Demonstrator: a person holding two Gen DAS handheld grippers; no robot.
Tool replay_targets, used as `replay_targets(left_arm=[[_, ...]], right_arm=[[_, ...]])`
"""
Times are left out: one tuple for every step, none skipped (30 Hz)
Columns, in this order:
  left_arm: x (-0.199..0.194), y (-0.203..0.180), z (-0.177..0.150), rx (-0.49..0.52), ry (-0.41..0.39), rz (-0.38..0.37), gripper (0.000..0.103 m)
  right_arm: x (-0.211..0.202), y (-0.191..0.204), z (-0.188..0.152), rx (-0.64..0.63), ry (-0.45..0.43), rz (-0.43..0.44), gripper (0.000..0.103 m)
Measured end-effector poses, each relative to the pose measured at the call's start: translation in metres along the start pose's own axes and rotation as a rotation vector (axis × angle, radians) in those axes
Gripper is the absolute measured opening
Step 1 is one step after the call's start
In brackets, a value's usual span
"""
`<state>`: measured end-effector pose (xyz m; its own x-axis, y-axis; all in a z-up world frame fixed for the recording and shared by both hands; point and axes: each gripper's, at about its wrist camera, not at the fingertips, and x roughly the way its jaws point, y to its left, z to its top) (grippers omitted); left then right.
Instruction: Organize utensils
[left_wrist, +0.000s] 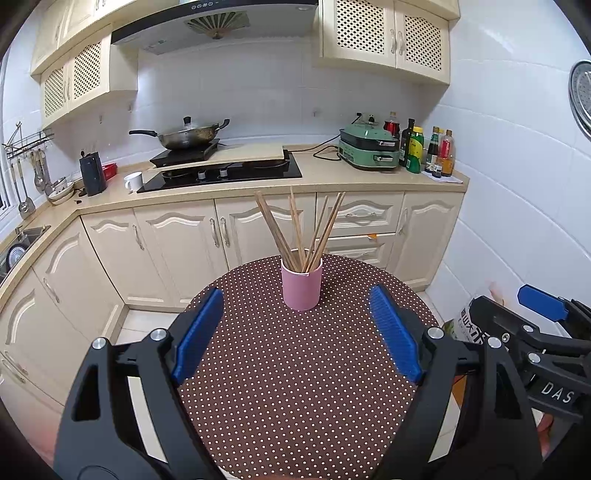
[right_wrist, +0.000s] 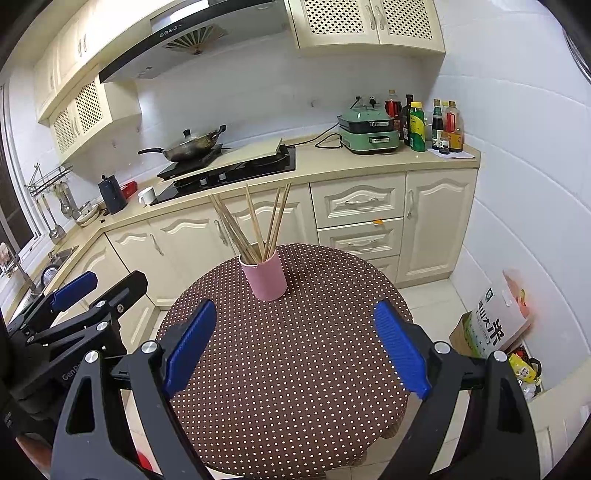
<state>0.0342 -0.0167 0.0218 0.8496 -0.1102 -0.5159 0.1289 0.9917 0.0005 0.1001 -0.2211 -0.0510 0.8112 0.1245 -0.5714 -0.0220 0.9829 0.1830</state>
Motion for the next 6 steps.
replay_targets(left_arm=[[-0.0005, -0.0002, -0.0001, 0.000, -0.001, 0.000, 0.081], [-0.0009, -0.0005, -0.0001, 0.001, -0.001, 0.000, 0.081], [-0.0004, -0.0003, 0.0000, 0.000, 0.000, 0.000, 0.081], [-0.0004, -0.0004, -0.0001, 0.000, 0.001, 0.000, 0.081], [0.0002, -0.0006, 0.0005, -0.001, 0.002, 0.001, 0.081], [0.0002, -0.0009, 0.0007, -0.001, 0.003, 0.001, 0.081]], right_arm=[[-0.0001, -0.0004, -0.0002, 0.001, 0.001, 0.000, 0.084], [-0.0003, -0.0007, -0.0003, 0.001, 0.002, 0.001, 0.084], [-0.0006, -0.0006, -0.0006, 0.001, 0.003, 0.002, 0.084], [-0.0007, -0.0010, -0.0005, 0.000, 0.004, 0.002, 0.084], [-0.0006, -0.0011, -0.0002, -0.001, 0.004, 0.002, 0.084], [-0.0006, -0.0011, -0.0002, -0.001, 0.004, 0.002, 0.084]])
